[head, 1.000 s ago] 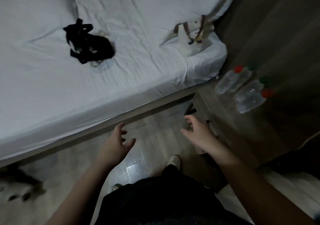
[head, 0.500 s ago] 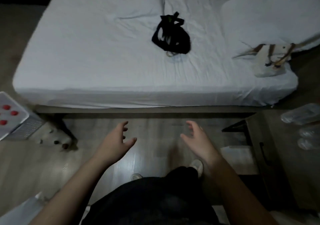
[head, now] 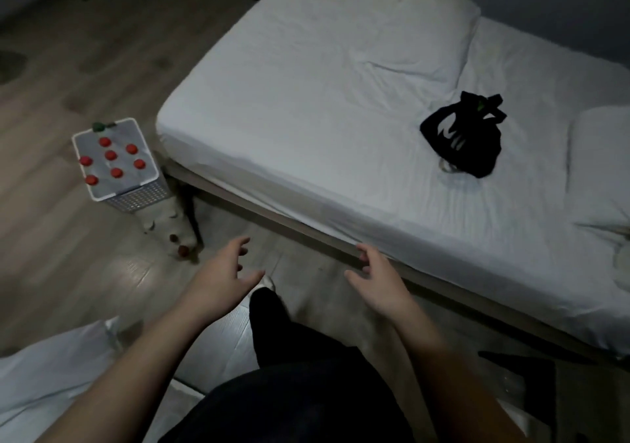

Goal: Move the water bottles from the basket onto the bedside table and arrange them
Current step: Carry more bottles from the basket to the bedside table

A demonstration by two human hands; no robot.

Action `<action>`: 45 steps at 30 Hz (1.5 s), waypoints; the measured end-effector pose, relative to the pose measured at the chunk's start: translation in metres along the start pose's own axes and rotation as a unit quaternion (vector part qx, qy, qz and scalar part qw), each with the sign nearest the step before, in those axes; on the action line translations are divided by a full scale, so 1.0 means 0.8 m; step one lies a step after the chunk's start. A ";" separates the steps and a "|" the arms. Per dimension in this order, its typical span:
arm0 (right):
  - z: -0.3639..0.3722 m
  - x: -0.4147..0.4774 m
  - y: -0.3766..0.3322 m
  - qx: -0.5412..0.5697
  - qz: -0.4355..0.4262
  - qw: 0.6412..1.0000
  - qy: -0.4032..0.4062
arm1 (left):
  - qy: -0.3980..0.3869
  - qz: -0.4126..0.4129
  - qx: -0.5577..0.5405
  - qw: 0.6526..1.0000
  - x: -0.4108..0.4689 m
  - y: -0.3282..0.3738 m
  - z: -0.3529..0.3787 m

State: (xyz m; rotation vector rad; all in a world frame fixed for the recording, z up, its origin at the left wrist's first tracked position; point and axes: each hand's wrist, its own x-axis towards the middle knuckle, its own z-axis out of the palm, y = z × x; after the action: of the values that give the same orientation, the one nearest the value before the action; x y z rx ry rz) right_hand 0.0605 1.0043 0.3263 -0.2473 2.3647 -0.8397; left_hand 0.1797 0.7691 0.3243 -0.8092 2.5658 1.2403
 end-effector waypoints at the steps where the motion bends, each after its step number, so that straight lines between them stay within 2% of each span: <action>1: 0.005 0.016 -0.011 -0.006 -0.004 1.000 -0.009 | 0.005 -0.008 -0.004 1.000 0.011 -0.008 -0.009; 11: 0.052 0.194 -0.161 -0.050 -0.026 0.995 -0.086 | 0.036 -0.096 -0.027 0.994 0.140 -0.091 -0.127; 19: 0.100 0.299 -0.304 -0.141 -0.098 0.970 -0.172 | 0.091 -0.171 -0.103 0.976 0.200 -0.150 -0.210; 24: 0.154 0.343 -0.376 -0.182 -0.147 0.951 -0.200 | 0.112 -0.223 -0.144 0.958 0.236 -0.204 -0.264; 28: 0.215 0.375 -0.436 -0.199 -0.154 0.943 -0.219 | 0.114 -0.238 -0.142 0.954 0.275 -0.255 -0.323; 32: 0.274 0.406 -0.497 -0.191 -0.133 0.949 -0.211 | 0.091 -0.225 -0.119 0.963 0.316 -0.300 -0.386; 38: 0.368 0.462 -0.592 -0.149 -0.054 0.968 -0.195 | -0.009 -0.179 -0.065 0.982 0.404 -0.376 -0.487; 42: 0.423 0.510 -0.609 -0.161 -0.012 0.966 -0.202 | -0.062 -0.171 -0.022 0.983 0.476 -0.454 -0.503; 45: 0.465 0.550 -0.606 -0.181 0.024 0.958 -0.222 | -0.092 -0.187 0.000 0.978 0.530 -0.532 -0.482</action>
State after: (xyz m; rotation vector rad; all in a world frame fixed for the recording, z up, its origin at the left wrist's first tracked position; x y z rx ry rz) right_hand -0.0784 0.2775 0.1868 -0.4729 2.0661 -0.2796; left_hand 0.0849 0.0914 0.1227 -1.0624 2.1417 1.1351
